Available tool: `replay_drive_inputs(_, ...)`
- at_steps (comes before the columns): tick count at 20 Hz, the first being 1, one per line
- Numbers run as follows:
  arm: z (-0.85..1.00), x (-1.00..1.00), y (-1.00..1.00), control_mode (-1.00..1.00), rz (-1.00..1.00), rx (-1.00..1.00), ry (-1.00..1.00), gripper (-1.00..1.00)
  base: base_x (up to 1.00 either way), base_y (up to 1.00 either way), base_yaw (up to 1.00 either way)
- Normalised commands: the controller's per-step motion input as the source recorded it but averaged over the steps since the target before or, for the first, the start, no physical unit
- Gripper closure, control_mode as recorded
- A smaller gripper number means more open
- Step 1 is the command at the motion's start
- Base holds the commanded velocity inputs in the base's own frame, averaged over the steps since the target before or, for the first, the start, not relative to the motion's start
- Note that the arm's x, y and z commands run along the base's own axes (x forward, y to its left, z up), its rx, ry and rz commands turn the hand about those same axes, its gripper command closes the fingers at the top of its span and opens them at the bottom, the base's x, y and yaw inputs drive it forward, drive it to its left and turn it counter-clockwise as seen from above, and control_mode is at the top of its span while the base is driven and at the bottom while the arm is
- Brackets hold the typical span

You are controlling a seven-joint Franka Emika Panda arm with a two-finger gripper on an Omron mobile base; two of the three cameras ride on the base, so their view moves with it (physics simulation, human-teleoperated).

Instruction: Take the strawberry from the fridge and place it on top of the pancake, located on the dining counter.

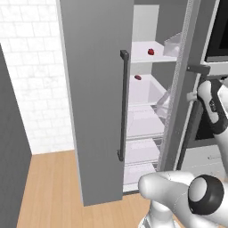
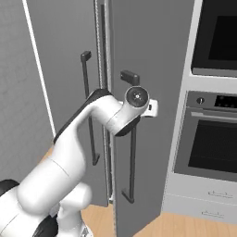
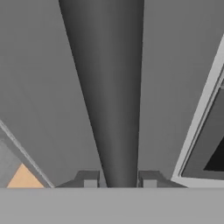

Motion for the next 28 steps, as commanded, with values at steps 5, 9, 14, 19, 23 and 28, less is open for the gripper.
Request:
replay_drive_inputs(5,-0.26,-0.40,-0.21,-1.00,0.00,0.01,-0.01,-1.00,0.00,0.00,0.00)
replay_drive_inputs(9,-0.30,-0.28,0.00,-1.00,0.00,0.03,-0.07,-1.00,0.00,0.00,0.00)
replay_drive_inputs(14,0.00,-0.12,-0.09,-1.00,0.00,0.03,0.04,-1.00,0.00,0.00,0.00)
replay_drive_inputs(19,0.08,-0.82,0.04,-1.00,-0.10,-0.09,0.13,-1.00,0.00,0.00,0.00)
replay_drive_inputs(23,0.01,-0.90,0.16,-1.00,-0.10,-0.17,0.12,-1.00,0.00,0.00,0.00)
replay_drive_inputs(28,0.03,-0.18,0.94,-1.00,-0.14,-0.50,0.25,-1.00,0.00,0.00,0.00)
